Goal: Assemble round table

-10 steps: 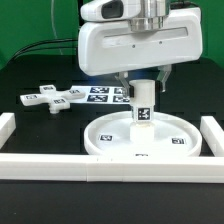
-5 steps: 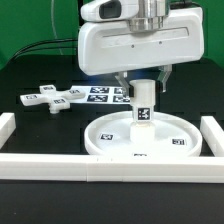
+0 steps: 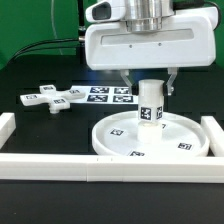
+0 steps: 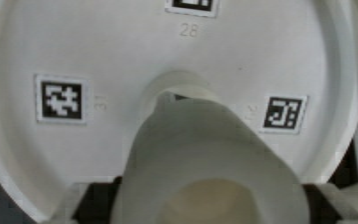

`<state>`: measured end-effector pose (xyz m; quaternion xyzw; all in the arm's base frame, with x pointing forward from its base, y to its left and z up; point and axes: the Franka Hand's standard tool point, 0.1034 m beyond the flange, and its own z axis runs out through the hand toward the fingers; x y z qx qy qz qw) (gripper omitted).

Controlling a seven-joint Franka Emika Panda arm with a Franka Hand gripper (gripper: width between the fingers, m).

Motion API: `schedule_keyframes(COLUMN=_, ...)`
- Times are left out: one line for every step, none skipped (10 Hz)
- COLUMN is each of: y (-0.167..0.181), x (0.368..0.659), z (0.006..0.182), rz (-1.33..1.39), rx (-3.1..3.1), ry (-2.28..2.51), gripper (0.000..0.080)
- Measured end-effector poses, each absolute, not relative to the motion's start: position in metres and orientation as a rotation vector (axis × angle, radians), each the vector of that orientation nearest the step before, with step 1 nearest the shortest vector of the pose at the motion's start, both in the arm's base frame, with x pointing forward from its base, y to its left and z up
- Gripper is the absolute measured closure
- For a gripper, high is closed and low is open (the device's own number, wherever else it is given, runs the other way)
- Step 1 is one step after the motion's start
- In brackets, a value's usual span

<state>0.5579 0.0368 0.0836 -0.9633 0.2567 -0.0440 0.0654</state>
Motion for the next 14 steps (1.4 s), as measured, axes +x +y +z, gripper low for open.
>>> schedule_keyframes(y=0.036, x=0.558, z=0.083, rz=-0.126, rx=-2.834, ry=0.951, gripper=0.0390)
schedule_keyframes(y=0.037, x=0.557, z=0.083, rz=-0.111, rx=-2.764, ry=1.110, gripper=0.0390)
schedule_keyframes(y=0.038, x=0.556, z=0.082, rz=-0.086, rx=-2.677, ry=1.282, gripper=0.0390)
schedule_keyframes(y=0.039, x=0.556, z=0.082, rz=-0.056, rx=-2.612, ry=1.396, gripper=0.0390)
schedule_keyframes(y=0.041, x=0.555, z=0.083, rz=-0.015, rx=-2.542, ry=1.514, gripper=0.0390)
schedule_keyframes(y=0.041, x=0.555, z=0.083, rz=0.004, rx=-2.487, ry=1.597, gripper=0.0390)
schedule_keyframes(y=0.041, x=0.555, z=0.082, rz=0.010, rx=-2.465, ry=1.624, gripper=0.0390)
schedule_keyframes(y=0.041, x=0.555, z=0.082, rz=0.009, rx=-2.472, ry=1.613, gripper=0.0390)
schedule_keyframes(y=0.041, x=0.555, z=0.082, rz=0.008, rx=-2.476, ry=1.607, gripper=0.0312)
schedule_keyframes(y=0.041, x=0.555, z=0.082, rz=-0.002, rx=-2.531, ry=1.519, gripper=0.0205)
schedule_keyframes(y=0.041, x=0.555, z=0.082, rz=-0.013, rx=-2.576, ry=1.445, gripper=0.0205)
schedule_keyframes(y=0.047, x=0.556, z=0.083, rz=-0.028, rx=-2.608, ry=1.402, gripper=0.0161)
schedule_keyframes(y=0.047, x=0.556, z=0.083, rz=-0.038, rx=-2.663, ry=1.290, gripper=0.0153)
schedule_keyframes(y=0.046, x=0.556, z=0.083, rz=-0.051, rx=-2.723, ry=1.164, gripper=0.0153)
